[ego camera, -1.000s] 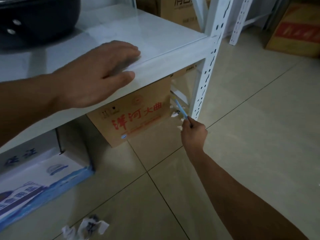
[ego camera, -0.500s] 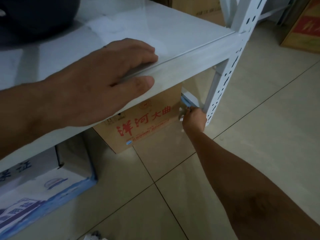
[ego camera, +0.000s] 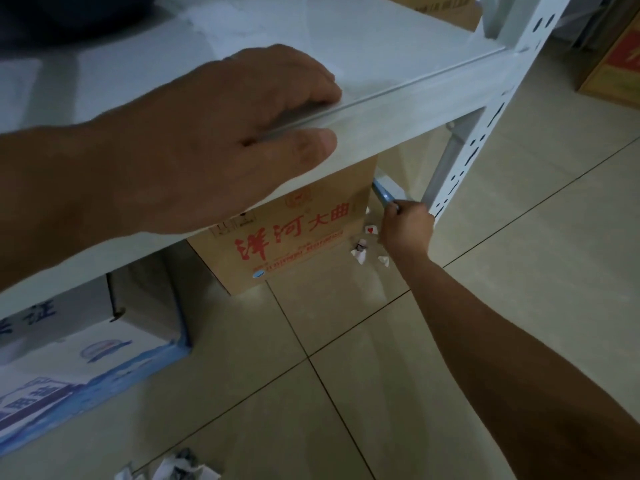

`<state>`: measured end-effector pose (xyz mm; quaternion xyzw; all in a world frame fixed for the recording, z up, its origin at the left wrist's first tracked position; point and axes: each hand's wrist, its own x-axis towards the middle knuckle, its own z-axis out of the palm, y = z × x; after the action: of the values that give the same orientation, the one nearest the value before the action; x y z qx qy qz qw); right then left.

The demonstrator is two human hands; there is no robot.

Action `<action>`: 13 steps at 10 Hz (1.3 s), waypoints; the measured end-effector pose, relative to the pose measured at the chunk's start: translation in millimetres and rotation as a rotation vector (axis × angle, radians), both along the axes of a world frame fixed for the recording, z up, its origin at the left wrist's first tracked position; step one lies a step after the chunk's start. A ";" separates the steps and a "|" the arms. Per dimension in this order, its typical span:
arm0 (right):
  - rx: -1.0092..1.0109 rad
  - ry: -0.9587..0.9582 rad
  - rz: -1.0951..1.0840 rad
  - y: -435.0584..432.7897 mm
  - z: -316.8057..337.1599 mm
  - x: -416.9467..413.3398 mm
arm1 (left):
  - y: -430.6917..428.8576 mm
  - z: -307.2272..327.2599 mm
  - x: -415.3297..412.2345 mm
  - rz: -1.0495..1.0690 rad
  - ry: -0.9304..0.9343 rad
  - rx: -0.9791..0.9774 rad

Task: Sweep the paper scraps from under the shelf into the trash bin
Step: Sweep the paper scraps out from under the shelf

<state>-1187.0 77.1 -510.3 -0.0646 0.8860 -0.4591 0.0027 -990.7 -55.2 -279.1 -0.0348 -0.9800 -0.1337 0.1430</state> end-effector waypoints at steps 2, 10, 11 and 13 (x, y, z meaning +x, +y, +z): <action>-0.171 -0.231 0.014 -22.5 11.9 -22.0 | -0.1 1.7 0.2 0.014 -0.007 -0.012; 0.031 -0.157 0.056 64.2 35.0 44.6 | 11.1 -5.1 -5.8 0.116 -0.008 0.212; 0.107 0.023 0.115 52.8 26.3 32.3 | 17.4 -4.3 -4.9 0.147 -0.027 0.325; 0.269 -0.005 0.143 34.1 1.0 19.9 | 10.1 7.9 5.9 0.057 -0.031 0.042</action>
<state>-1167.0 111.2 -509.3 -0.1255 0.9327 -0.3349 0.0464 -984.7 -45.1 -271.1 -0.0017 -0.9797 -0.1509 0.1323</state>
